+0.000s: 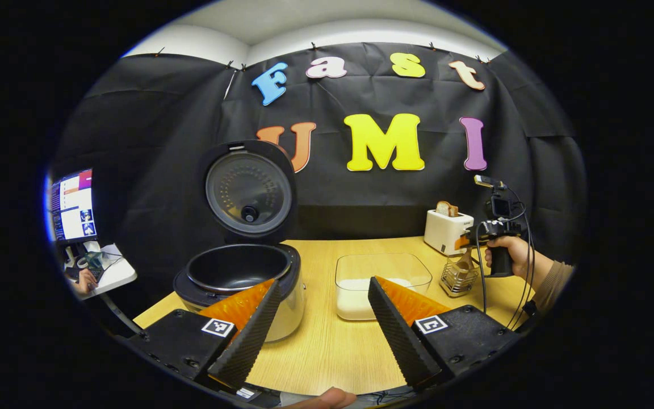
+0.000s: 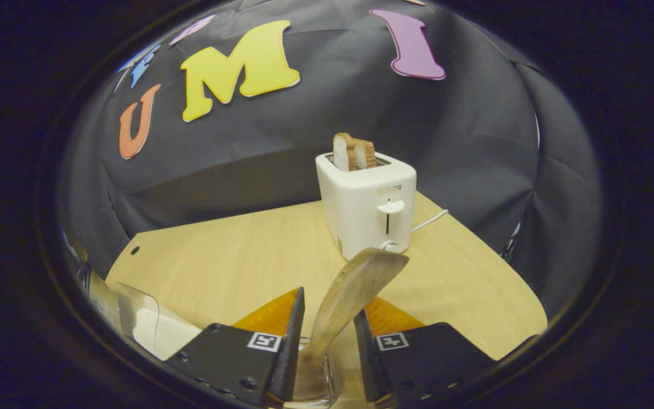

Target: Close the left gripper, press the button to open the rice cooker; take a wooden spoon from the chopstick holder with the right hand, scoop a spoonful of rice and pour it into the rice cooker, then put the wooden spoon back into the chopstick holder.

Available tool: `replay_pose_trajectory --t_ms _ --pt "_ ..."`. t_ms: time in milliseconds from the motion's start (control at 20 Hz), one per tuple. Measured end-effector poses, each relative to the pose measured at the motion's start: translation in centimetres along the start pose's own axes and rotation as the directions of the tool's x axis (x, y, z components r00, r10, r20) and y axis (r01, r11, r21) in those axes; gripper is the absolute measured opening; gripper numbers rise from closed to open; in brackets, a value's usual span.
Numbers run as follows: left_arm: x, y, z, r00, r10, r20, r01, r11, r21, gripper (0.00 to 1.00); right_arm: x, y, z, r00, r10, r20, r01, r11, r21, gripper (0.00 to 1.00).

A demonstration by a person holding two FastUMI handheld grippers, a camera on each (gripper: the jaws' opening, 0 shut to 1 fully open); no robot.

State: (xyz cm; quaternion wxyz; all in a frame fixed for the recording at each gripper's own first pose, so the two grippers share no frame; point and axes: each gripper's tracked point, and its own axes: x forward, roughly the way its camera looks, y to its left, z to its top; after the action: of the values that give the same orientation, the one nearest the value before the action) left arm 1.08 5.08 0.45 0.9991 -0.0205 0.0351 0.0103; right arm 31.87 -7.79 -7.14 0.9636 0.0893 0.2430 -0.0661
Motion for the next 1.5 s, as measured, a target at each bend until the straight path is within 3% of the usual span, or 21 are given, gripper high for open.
replay_pose_trajectory --t_ms 100,150,300,550,900,1200,1400,1500 --pt "0.0 0.6 0.0 1.000 0.008 0.000 -0.008 1.000 -0.007 0.99 -0.2 0.4 -0.1 1.000 0.006 -0.006 -0.006 1.000 -0.004 0.25" --pt "0.0 0.8 0.2 1.000 0.010 0.002 -0.010 1.000 -0.012 0.99 -0.6 0.5 0.1 1.000 0.009 0.010 -0.009 1.000 -0.005 0.25" --pt "-0.2 1.2 0.2 1.000 0.010 0.004 -0.010 1.000 -0.022 0.99 -2.7 2.0 0.6 0.998 0.040 0.052 -0.039 0.999 -0.017 0.11" --pt "-0.5 1.0 0.5 1.000 -0.013 0.008 0.013 0.999 -0.032 0.99 -5.2 3.5 0.4 0.991 0.020 0.131 0.000 0.989 -0.149 0.11" --pt "-1.4 1.8 0.7 0.999 -0.033 0.013 0.033 0.999 -0.043 0.99 -11.7 5.3 5.3 0.966 0.012 0.258 0.036 0.983 -0.180 0.11" --pt "-1.8 3.9 0.6 1.000 -0.015 0.004 0.015 0.999 -0.048 1.00 -16.8 11.3 7.5 0.945 0.093 0.314 -0.026 0.977 -0.212 0.10" --pt "-1.8 4.4 0.6 1.000 -0.012 0.006 0.012 0.998 -0.065 0.96 -17.3 16.5 6.7 0.941 0.156 0.301 -0.078 0.964 -0.255 0.11" --pt "-1.9 4.6 0.5 1.000 -0.009 0.003 0.009 0.998 -0.061 0.99 -16.8 18.9 5.5 0.943 0.183 0.279 -0.108 0.958 -0.265 0.11"
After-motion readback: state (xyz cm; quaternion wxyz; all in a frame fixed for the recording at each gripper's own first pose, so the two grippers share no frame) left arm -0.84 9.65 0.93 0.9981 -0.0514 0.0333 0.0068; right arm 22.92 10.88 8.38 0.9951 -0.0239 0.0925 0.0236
